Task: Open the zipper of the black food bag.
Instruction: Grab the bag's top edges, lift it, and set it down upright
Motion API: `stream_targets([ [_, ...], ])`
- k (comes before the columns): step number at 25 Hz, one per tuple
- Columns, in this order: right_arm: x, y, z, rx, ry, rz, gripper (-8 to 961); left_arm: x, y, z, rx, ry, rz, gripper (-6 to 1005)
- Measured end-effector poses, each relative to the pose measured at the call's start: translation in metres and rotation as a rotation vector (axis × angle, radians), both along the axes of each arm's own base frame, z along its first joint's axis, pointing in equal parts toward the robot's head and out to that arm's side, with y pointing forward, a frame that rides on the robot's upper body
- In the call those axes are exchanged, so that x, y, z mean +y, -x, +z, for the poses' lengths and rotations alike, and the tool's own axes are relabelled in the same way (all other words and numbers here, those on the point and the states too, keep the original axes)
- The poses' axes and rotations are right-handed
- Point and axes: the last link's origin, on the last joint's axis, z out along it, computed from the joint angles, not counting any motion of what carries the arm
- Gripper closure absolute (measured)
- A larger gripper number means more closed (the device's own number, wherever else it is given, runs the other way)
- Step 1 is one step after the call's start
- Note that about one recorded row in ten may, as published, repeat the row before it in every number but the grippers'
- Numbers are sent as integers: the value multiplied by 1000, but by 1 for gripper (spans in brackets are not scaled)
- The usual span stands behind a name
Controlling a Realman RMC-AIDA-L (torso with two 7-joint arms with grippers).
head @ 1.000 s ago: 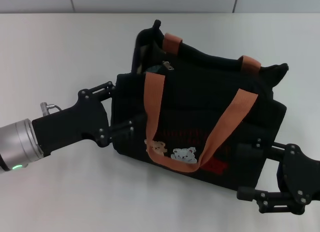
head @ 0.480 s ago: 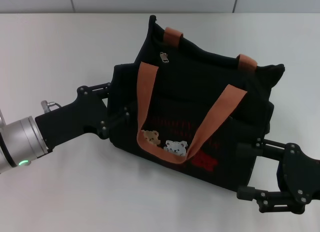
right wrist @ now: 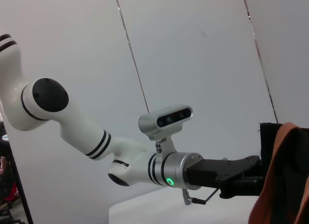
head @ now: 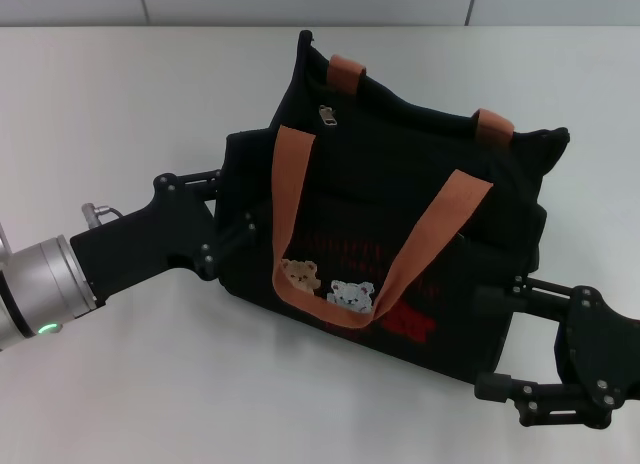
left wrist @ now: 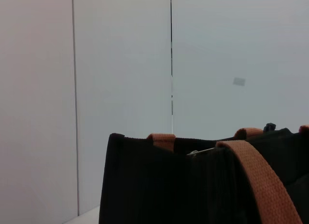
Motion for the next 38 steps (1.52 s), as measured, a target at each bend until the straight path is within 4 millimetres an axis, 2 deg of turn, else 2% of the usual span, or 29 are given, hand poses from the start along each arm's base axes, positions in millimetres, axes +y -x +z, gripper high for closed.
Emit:
stream_targets([
  [19,-2,0,1,11,2,-1,111,-3,-3,1,-17,-3,-24,804],
  [26,-9,1,11,65,-11,12,111,-4,-5,4,-31,-30,-49,825],
  [27,-10,-1,20,93,-56,2,111,-3,-6,5,-38,-41,-51,826],
  [28,-10,-1,20,93,-56,2,111,-3,-6,7,-42,-54,-55,828],
  [30,-11,-7,40,165,-223,-33,111,-2,-9,12,-57,-84,-82,830],
  [31,-11,-7,40,165,-223,-33,111,-2,-9,12,-57,-84,-82,830],
  [32,-8,-12,55,217,-379,-82,111,-2,-11,14,-63,-90,-97,831],
  [33,-8,-12,55,217,-379,-82,111,-1,-13,16,-67,-95,-111,832],
  [34,-5,-15,63,241,-469,-114,111,1,-15,18,-67,-100,-122,848],
  [35,2,-20,76,286,-629,-181,111,5,-19,23,-64,-111,-151,864],
  [38,9,-23,83,331,-722,-228,111,8,-24,29,-71,-123,-186,868],
])
